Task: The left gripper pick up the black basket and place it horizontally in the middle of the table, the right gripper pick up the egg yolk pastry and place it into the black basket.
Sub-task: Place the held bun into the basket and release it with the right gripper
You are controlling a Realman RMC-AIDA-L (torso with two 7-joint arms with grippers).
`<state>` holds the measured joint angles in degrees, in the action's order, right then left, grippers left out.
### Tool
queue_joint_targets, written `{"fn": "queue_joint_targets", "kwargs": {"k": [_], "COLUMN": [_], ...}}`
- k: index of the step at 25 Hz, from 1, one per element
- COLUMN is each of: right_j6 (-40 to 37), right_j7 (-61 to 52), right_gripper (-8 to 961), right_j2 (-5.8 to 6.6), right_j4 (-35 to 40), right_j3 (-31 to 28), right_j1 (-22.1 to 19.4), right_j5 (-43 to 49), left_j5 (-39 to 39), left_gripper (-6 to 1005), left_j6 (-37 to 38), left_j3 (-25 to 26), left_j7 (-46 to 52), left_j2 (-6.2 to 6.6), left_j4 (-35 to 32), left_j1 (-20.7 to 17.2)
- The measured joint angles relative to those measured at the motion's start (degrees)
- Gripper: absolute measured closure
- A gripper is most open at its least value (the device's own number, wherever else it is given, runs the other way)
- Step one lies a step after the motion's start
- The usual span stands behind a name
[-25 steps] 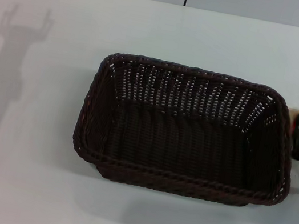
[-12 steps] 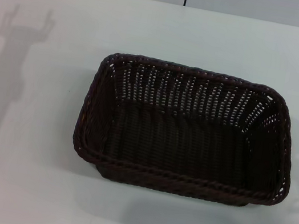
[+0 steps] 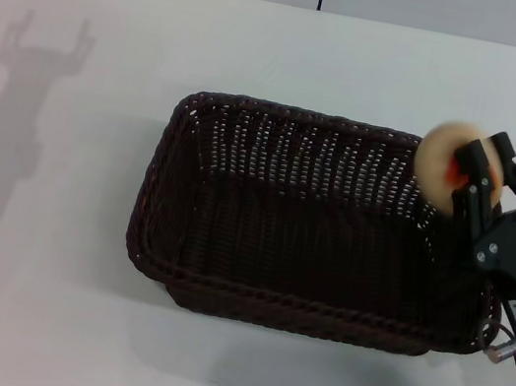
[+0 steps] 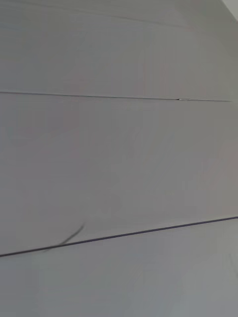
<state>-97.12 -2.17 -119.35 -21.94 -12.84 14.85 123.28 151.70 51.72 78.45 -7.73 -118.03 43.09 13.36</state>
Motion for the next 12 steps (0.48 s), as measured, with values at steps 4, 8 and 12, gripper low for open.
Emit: {"fn": "queue_joint_targets", "kwargs": {"k": [4, 8, 12], "right_j6": [-0.67, -1.7, -2.2], "right_j7": [-0.18, -0.35, -0.67], "right_gripper": [803, 708, 565], "right_j2": [0.13, 0.16, 0.2], "right_j4": [-0.12, -0.13, -0.12], "right_j3": [-0.61, -2.37, -5.48], "right_j1": [-0.68, -1.89, -3.71], "right_j5": [-0.2, -0.39, -1.18], "left_j5": [0.0, 0.0, 0.0], "left_gripper": [213, 213, 213], "left_j6": [0.9, 1.25, 1.39], "left_j3": [-0.06, -0.08, 0.03], "left_j7": [0.0, 0.0, 0.0], "left_j2": [0.0, 0.0, 0.0], "left_j4": [-0.15, -0.7, -1.24], "left_j1": [-0.09, -0.09, -0.1]}}
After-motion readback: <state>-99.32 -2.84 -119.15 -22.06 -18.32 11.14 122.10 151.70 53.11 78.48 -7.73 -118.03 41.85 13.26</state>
